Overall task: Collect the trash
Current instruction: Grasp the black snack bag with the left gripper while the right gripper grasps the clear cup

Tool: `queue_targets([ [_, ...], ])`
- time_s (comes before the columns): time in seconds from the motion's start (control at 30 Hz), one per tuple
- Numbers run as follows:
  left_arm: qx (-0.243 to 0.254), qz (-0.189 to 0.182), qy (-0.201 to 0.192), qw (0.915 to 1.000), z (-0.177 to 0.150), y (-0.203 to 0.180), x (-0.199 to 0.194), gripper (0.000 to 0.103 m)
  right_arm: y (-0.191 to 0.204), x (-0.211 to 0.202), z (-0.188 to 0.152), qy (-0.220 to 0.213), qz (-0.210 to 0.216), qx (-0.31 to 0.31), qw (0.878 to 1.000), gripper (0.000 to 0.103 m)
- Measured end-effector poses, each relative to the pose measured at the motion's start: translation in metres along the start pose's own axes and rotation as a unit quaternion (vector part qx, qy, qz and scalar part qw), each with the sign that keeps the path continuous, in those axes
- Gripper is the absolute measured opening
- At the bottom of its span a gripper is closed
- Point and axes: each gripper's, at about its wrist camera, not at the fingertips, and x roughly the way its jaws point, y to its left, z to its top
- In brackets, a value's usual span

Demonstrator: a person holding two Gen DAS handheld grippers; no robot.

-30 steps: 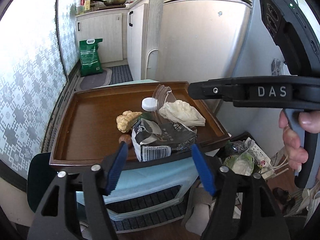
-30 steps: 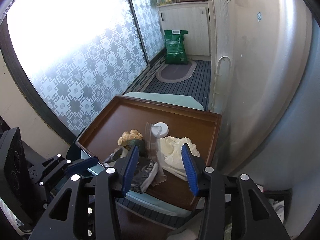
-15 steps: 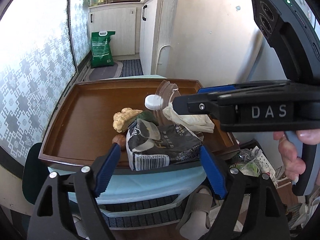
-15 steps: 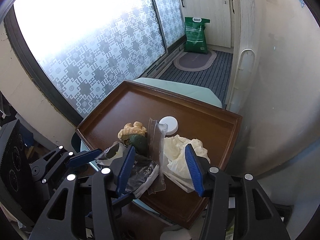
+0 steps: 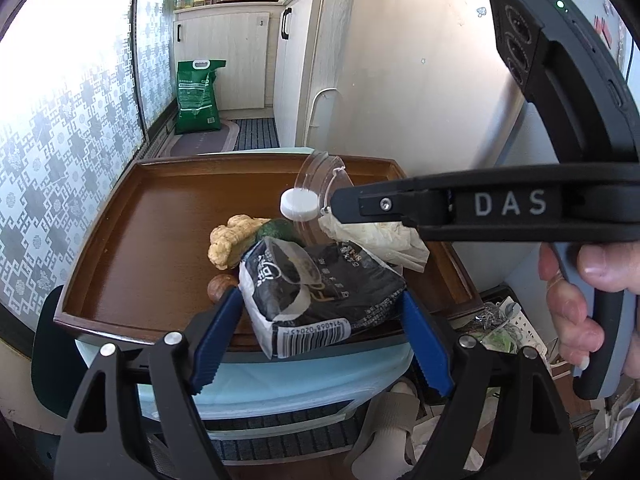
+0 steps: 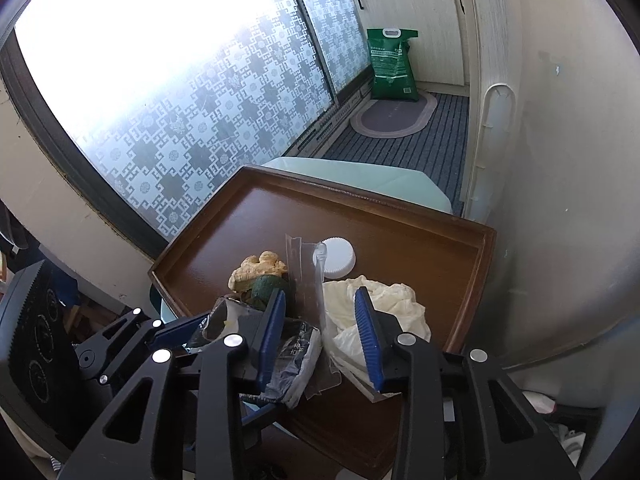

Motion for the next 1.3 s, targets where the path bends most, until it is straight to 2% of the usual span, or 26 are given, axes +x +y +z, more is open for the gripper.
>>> queue_targets([
  [0.17, -0.001, -0.010, -0.003, 0.9999, 0.002, 0.003, -0.002, 0.082, 0.001, 0.009, -0.001, 0.008, 0.011, 0.002, 1.000, 0.034],
  [0.33, -0.002, -0.016, -0.002, 0.9999, 0.005, 0.000, -0.002, 0.092, -0.006, 0.012, 0.000, 0.004, 0.019, 0.019, 1.000, 0.034],
  [0.53, -0.006, -0.010, 0.000, 0.9999, 0.006, -0.002, 0.002, 0.093, -0.007, 0.015, 0.002, 0.004, 0.028, 0.028, 0.999, 0.034],
  [0.67, -0.017, -0.005, 0.001, 0.9998, 0.008, 0.000, 0.007, 0.088, -0.007, 0.018, 0.003, 0.006, 0.027, 0.030, 0.999, 0.030],
  [0.83, -0.012, -0.005, 0.000, 0.9999, 0.008, 0.003, 0.006, 0.082, -0.006, 0.022, 0.002, 0.008, 0.021, 0.026, 0.999, 0.010],
  [0.9, -0.011, -0.009, 0.002, 0.9999, 0.008, 0.005, 0.006, 0.080, -0.005, 0.022, 0.002, 0.006, 0.014, 0.024, 1.000, 0.005],
  [1.3, -0.011, -0.035, -0.002, 0.9993, 0.009, 0.021, -0.009, 0.074, 0.005, 0.007, 0.013, -0.028, -0.005, 0.023, 0.999, 0.001],
])
